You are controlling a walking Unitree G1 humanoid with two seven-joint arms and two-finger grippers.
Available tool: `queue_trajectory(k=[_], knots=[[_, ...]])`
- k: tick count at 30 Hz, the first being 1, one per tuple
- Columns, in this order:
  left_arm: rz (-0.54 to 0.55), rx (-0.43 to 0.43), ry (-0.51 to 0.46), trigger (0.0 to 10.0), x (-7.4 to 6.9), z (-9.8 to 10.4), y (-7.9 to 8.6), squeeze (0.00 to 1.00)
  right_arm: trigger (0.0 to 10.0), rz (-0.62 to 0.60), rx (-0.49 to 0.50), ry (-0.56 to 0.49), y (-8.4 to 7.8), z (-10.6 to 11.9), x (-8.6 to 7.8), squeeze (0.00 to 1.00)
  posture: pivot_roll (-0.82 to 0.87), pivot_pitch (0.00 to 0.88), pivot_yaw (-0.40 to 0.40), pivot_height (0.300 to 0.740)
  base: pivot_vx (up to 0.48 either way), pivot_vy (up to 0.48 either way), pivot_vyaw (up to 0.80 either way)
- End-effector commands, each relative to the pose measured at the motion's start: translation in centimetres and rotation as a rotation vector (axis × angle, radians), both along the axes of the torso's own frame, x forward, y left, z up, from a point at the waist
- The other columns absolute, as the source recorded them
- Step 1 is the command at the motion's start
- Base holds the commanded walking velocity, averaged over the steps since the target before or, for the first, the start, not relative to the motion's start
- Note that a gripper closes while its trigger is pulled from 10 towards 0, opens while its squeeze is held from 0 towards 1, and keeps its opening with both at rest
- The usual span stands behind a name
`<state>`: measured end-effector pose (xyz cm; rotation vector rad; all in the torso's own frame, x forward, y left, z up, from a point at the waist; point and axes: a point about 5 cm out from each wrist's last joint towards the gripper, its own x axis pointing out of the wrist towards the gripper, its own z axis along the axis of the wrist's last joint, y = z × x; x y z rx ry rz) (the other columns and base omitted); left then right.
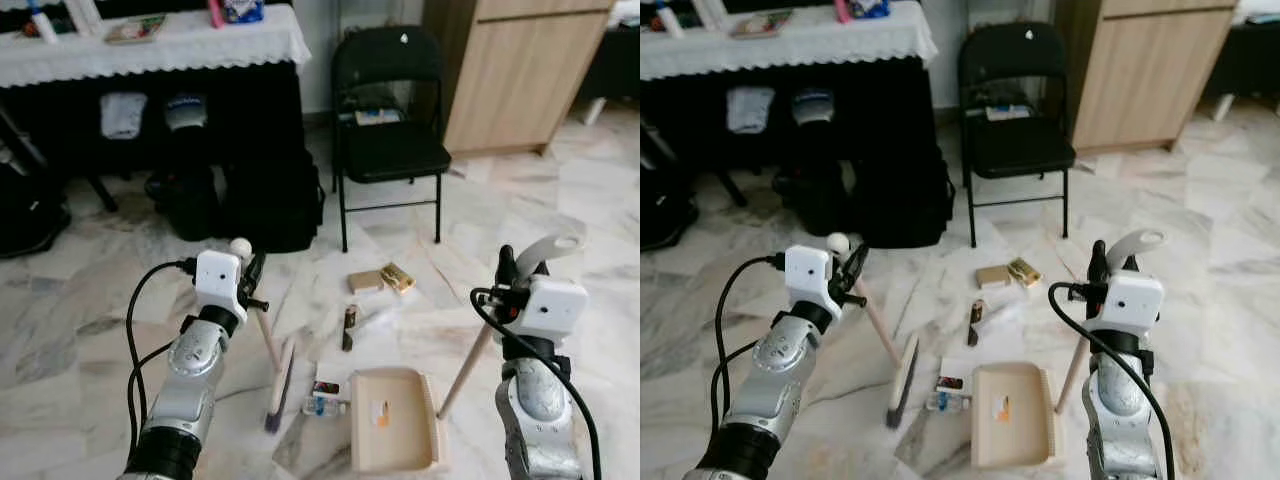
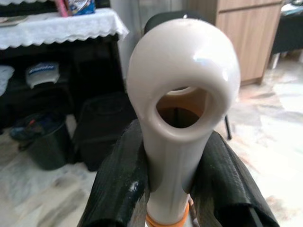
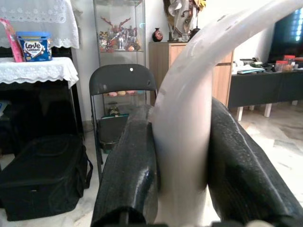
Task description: Sweep floor
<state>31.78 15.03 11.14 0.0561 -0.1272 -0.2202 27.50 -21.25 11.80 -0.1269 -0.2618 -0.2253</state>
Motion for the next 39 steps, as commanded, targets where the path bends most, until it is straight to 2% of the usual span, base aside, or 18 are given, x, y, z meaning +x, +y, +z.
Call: queue_trajectory(k=[1, 8, 11, 19, 23, 33, 39], knots=[[0.005, 0.010, -0.021, 10.0, 0.4, 0.5, 0.7, 0.00, 10.0, 0.004, -0.001, -0.036, -0.4, 0.5, 0.4, 0.00, -0.02, 0.000, 0.066, 0.740, 0.000, 0.000, 0.00], [-0.054, 0.018, 0.039, 10.0, 0.6, -0.4, 0.6, 0.00, 10.0, 0.003, -0.005, -0.016, -0.8, -0.1, 0.9, 0.00, -0.02, 0.000, 0.069, 0.740, 0.000, 0.000, 0.00], [-0.105, -0.016, 0.106, 10.0, 0.8, -1.5, 0.5, 0.00, 10.0, 0.006, -0.019, -0.008, -1.2, -0.4, 1.4, 0.00, -0.01, 0.000, 0.066, 0.740, 0.000, 0.000, 0.00], [-0.073, -0.037, 0.138, 10.0, 1.0, -2.2, 1.4, 0.00, 10.0, 0.012, -0.024, -0.002, -1.3, -0.7, 1.5, 0.00, -0.01, 0.000, 0.062, 0.740, 0.000, 0.000, 0.00], [-0.050, -0.083, 0.191, 10.0, 1.5, -3.0, 1.7, 0.00, 10.0, 0.015, -0.028, -0.001, -1.3, -0.8, 1.4, 0.00, -0.01, 0.000, 0.056, 0.740, 0.000, 0.000, 0.00], [-0.036, -0.134, 0.279, 10.0, 1.9, -4.4, 1.3, 0.00, 10.0, 0.024, -0.042, -0.001, -1.4, -1.0, 1.2, 0.00, -0.03, 0.000, 0.048, 0.740, 0.000, 0.000, 0.00], [-0.083, -0.132, 0.358, 10.0, 1.4, -5.8, 1.2, 0.00, 10.0, 0.017, -0.051, -0.006, -1.8, -1.0, 1.0, 0.00, -0.04, 0.000, 0.047, 0.740, 0.000, 0.000, 0.00]])
